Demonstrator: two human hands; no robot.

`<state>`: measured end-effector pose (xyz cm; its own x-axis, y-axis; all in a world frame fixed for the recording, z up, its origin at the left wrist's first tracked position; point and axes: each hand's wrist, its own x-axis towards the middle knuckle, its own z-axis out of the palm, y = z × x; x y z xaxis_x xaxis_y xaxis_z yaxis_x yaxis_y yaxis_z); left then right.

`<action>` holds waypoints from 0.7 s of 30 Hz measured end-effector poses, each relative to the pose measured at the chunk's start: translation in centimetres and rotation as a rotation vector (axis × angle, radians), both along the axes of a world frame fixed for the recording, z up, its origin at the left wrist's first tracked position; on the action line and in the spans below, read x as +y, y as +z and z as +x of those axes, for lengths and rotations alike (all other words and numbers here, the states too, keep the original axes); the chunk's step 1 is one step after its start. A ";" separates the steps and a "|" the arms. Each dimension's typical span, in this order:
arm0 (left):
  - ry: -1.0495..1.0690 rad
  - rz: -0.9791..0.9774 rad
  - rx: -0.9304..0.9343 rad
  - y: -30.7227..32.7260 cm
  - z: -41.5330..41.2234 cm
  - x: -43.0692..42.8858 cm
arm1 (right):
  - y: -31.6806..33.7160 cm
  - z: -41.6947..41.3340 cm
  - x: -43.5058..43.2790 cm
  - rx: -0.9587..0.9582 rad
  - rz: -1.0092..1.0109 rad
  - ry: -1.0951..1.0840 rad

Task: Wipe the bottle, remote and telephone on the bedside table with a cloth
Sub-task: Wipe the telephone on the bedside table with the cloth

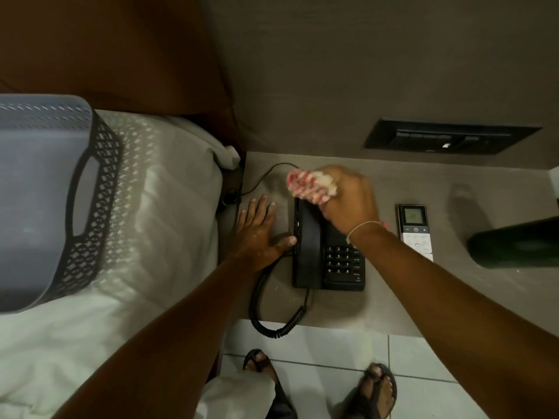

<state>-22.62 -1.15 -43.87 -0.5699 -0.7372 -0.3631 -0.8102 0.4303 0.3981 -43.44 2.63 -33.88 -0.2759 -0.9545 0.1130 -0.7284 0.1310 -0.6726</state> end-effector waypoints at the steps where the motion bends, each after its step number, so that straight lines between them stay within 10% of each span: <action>1: -0.003 -0.001 0.011 0.0 0.0 0.0 | -0.7 0.8 0.5 0.056 0.059 0.098; 13: -0.006 -0.043 -0.019 -1.0 0.1 0.2 | -2.5 5.5 17.1 0.131 0.271 0.410; 21: -0.005 -0.026 -0.010 -1.0 0.1 0.0 | 0.0 -1.9 9.1 0.057 0.107 -0.107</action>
